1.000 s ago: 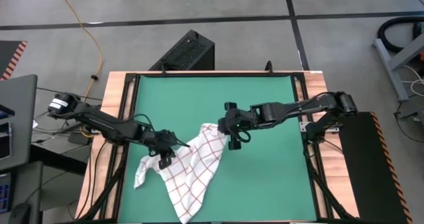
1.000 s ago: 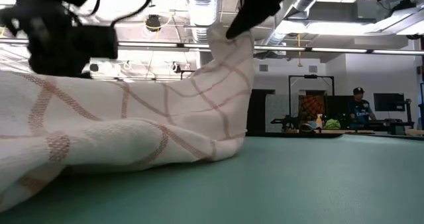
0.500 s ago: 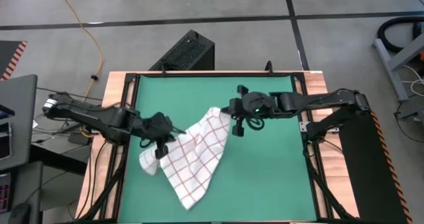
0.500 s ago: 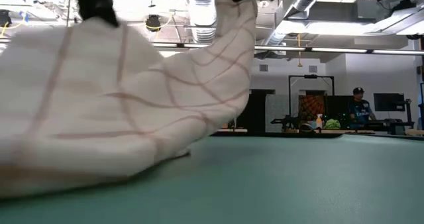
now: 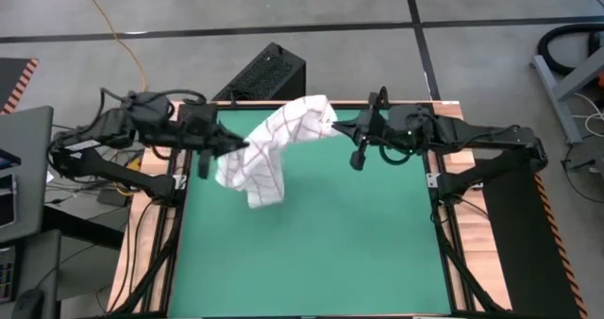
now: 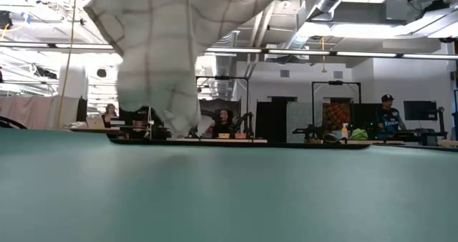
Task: Roll towel into tight, uniform cylinder
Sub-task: Roll the white patterned towel
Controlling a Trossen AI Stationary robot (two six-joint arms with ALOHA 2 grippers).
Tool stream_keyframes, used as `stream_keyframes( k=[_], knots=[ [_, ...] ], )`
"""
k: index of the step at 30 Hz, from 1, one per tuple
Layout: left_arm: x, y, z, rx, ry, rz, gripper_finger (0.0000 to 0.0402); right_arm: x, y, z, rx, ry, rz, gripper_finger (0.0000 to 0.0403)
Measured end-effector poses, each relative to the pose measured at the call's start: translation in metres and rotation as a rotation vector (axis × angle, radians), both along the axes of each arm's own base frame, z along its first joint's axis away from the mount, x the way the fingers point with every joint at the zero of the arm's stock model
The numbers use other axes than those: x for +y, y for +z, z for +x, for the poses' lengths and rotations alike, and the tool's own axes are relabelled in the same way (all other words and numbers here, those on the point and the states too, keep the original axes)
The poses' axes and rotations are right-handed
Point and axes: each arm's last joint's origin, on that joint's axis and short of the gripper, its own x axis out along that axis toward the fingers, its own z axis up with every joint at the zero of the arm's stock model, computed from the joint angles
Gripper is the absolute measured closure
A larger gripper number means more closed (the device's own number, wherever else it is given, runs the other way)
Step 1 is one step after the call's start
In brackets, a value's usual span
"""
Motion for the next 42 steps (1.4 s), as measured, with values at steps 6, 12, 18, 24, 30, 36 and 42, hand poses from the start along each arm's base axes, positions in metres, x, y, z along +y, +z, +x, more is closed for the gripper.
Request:
stream_keyframes(
  k=[6,12,18,24,30,36,42],
  knots=[
    [-0.006,-0.043,0.025,0.313,-0.298,-0.342,0.0401,0.001,0.001,-0.003,-0.003,0.039,0.014,0.0396],
    [-0.009,-0.066,0.048,0.420,-0.518,-0.369,0.0401,0.002,-0.002,0.000,0.023,0.058,0.015,0.0396],
    [0.022,-0.072,0.030,0.620,0.077,0.134,0.0401,-0.003,-0.006,0.001,0.054,0.022,0.008,0.0396],
    [0.029,-0.096,0.027,0.844,0.064,0.366,0.0401,-0.003,-0.010,0.000,0.092,0.019,0.013,0.0396],
    [0.018,-0.089,0.059,0.641,-0.156,0.312,0.0369,-0.002,-0.011,0.000,0.107,0.022,0.013,0.0396],
    [0.019,-0.107,0.071,0.793,-0.176,0.417,0.0312,-0.002,-0.012,-0.001,0.123,0.021,0.014,0.0396],
    [0.020,-0.133,0.093,0.915,-0.177,0.360,0.0262,-0.002,-0.015,-0.002,0.155,0.019,0.020,0.0395]
  ],
)
